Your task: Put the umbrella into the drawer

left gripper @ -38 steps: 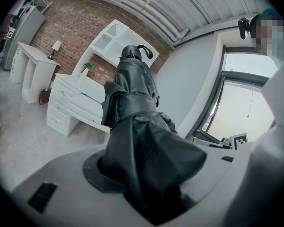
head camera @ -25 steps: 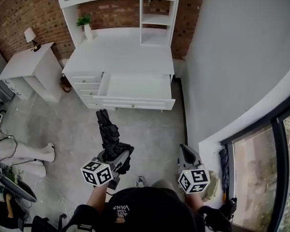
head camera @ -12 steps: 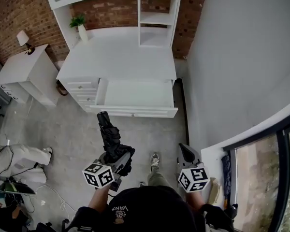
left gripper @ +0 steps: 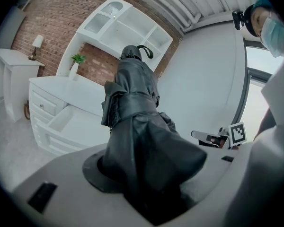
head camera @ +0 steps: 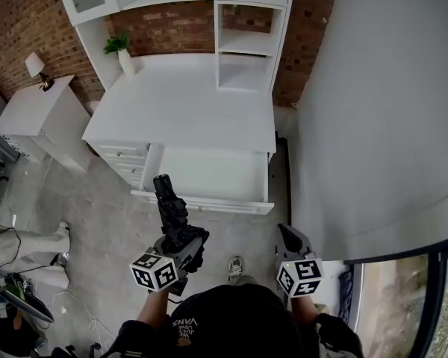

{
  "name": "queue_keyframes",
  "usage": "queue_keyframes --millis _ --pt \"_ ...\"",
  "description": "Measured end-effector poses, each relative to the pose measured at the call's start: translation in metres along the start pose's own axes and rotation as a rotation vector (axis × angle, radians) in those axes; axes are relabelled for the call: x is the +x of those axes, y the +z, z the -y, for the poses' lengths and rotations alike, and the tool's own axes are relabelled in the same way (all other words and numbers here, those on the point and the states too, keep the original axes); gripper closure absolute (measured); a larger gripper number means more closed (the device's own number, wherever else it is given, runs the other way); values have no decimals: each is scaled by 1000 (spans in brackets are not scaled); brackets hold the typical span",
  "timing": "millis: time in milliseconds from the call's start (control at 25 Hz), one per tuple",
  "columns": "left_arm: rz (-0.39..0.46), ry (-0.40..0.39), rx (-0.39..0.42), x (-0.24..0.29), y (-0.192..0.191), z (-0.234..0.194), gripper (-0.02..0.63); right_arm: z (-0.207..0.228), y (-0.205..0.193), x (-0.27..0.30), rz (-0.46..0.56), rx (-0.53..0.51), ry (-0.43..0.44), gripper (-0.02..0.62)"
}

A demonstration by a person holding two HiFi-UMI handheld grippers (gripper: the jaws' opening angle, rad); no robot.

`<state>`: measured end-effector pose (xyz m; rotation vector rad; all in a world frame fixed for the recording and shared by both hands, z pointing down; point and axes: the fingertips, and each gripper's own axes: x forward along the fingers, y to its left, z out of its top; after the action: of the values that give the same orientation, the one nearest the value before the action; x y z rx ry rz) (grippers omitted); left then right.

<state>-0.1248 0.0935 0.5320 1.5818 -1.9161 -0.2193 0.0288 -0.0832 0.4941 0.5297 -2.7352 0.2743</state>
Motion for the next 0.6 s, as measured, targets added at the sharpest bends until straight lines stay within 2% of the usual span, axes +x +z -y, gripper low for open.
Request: queue_keyframes --millis 240,400,600 --pt "-5 27 10 64 35 -10 345 44 29 47 -4 -12 36 597" --pt "-23 21 25 100 48 -12 345 68 35 70 -12 -10 43 597" --pt "-102 -12 72 135 57 -24 345 81 35 87 -23 27 13 597"
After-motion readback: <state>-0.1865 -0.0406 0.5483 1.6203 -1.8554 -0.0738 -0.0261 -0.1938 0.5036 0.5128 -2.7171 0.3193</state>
